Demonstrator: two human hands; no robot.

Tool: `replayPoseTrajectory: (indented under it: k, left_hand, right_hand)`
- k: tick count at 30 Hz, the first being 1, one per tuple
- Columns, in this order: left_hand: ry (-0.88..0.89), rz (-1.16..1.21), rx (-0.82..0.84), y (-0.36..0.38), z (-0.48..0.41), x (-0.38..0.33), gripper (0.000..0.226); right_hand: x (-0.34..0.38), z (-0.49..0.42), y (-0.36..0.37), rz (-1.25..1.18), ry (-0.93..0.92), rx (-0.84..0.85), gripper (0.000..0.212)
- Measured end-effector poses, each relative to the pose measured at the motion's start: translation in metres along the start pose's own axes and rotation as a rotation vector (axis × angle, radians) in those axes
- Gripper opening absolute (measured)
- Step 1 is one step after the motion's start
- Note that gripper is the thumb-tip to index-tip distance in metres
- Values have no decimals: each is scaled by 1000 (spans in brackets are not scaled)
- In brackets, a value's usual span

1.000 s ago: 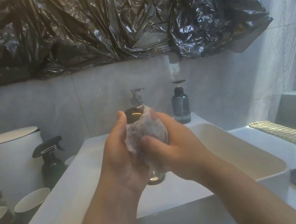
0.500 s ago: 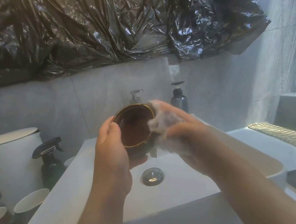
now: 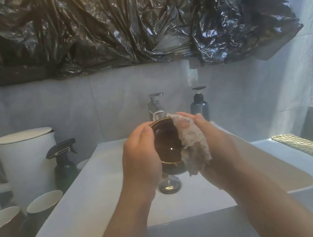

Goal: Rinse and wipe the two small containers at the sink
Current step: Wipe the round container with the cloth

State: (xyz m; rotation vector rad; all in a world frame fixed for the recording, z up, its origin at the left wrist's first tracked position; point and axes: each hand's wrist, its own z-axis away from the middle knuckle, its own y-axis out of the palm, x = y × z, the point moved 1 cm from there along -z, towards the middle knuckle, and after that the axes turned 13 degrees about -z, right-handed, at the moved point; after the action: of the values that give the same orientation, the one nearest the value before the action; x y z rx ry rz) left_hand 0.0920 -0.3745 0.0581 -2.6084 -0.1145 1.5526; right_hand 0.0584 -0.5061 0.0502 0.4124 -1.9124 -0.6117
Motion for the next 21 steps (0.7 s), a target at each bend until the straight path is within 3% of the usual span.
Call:
replayPoseTrajectory:
  k: [5, 10, 17, 21]
  left_hand:
    - [-131, 42, -165, -3, -4, 7, 42]
    - [-222, 12, -171, -8, -11, 12, 32]
    - [-349, 14, -133, -8, -17, 24, 28]
    - [-440, 3, -127, -8, -9, 25, 28]
  right_hand:
    - [-10, -3, 10, 225, 72, 105, 48]
    - [-2, -4, -7, 457, 32, 36, 43]
    - [-8, -22, -38, 358, 104, -124, 22]
    - [-15, -21, -48, 298, 155, -188, 22]
